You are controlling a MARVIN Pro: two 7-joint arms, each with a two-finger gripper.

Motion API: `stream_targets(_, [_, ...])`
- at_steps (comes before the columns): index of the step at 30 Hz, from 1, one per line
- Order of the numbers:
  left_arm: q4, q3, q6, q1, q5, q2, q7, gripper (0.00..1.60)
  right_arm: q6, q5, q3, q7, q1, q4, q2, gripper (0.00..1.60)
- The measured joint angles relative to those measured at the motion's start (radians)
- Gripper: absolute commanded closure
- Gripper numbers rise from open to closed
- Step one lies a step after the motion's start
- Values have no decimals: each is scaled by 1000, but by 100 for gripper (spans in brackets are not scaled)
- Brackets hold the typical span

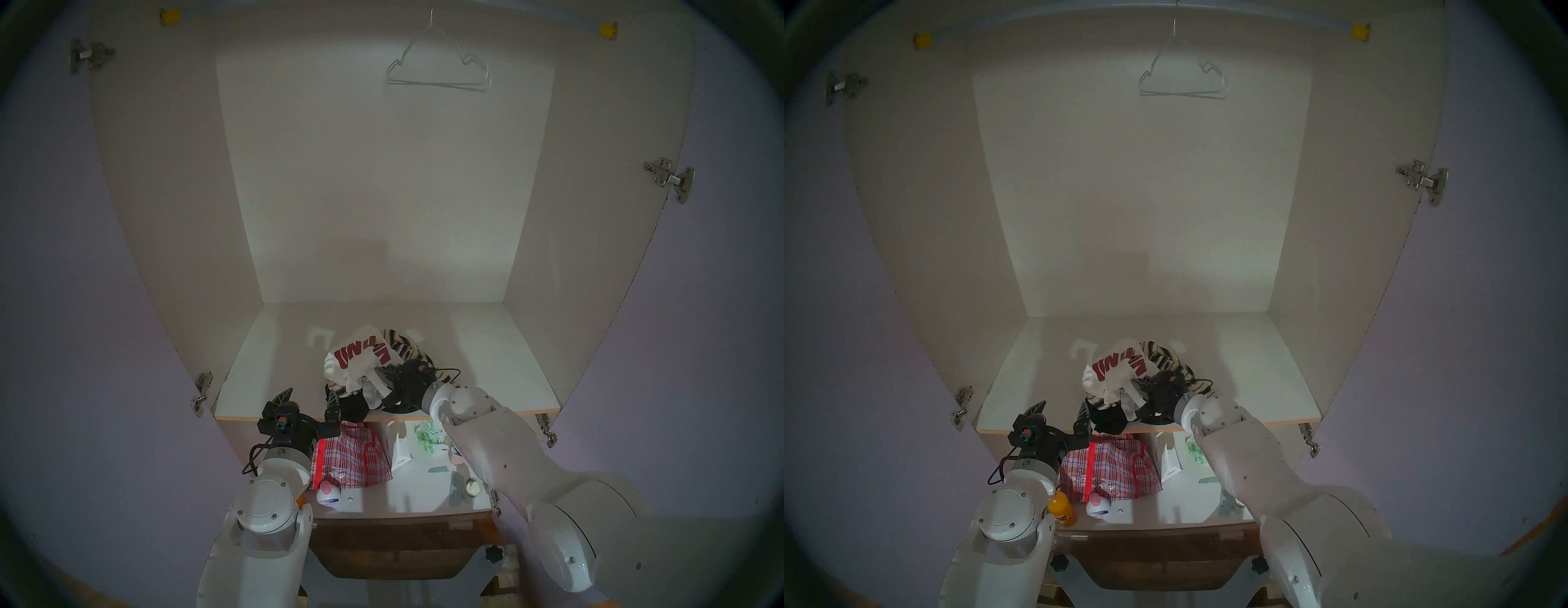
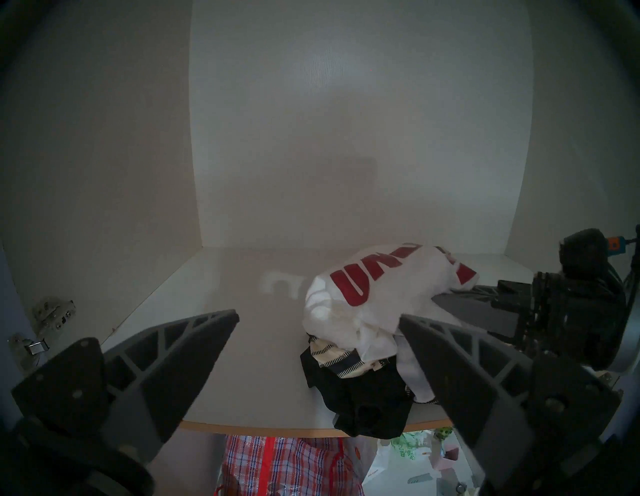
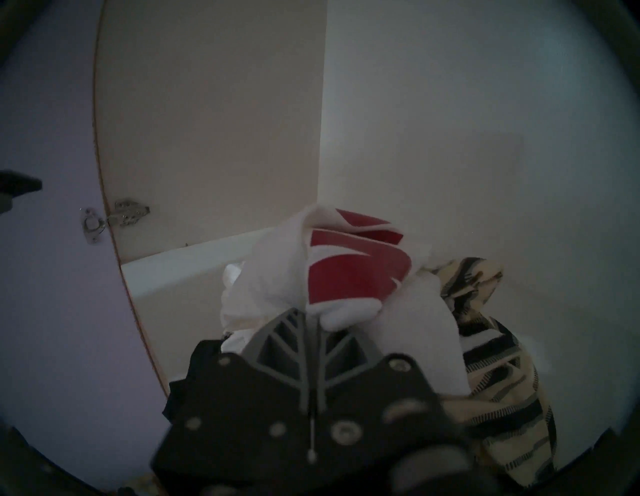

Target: Sort tops into two piles: light colors and dark colors

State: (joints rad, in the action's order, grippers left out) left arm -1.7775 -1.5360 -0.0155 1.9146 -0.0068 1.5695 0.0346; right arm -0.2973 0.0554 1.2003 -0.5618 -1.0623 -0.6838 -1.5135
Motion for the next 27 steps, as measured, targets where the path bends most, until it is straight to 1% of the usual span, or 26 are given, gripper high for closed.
stream_targets(1, [0,0,0,0,0,0,0,0,20,0,2,-1,-18,-31,13,144])
stream_targets(2, [0,0,0,0,0,0,0,0,42,0,4,2,-34,-58,23,125])
stream_targets(3, [0,0,0,0,0,0,0,0,75,0,7,11,-55,-93,28,125])
stream_targets(4, [0,0,0,0,0,0,0,0,101,0,9,25,-68,-116,29,113])
stream_targets(5, [0,0,0,0,0,0,0,0,143,-3,11,71,-94,-150,25,93])
stream_targets(6, [0,0,0,0,0,0,0,0,150,-5,10,93,-97,-143,20,0])
stream_targets(8, [0,0,0,0,0,0,0,0,155,-8,10,122,-94,-121,10,0])
stream_targets(9, [0,0,0,0,0,0,0,0,154,-16,6,154,-82,-86,-2,0])
stream_targets(11, [0,0,0,0,0,0,0,0,153,-20,5,166,-57,-36,-14,0])
stream_targets(16, [0,0,0,0,0,0,0,0,150,-17,13,172,-27,-1,-33,0])
stream_targets(22, [1,0,0,0,0,0,0,0,152,3,31,154,-23,-31,-37,0])
stream_targets(27, [0,0,0,0,0,0,0,0,172,4,34,144,-38,-121,-30,0])
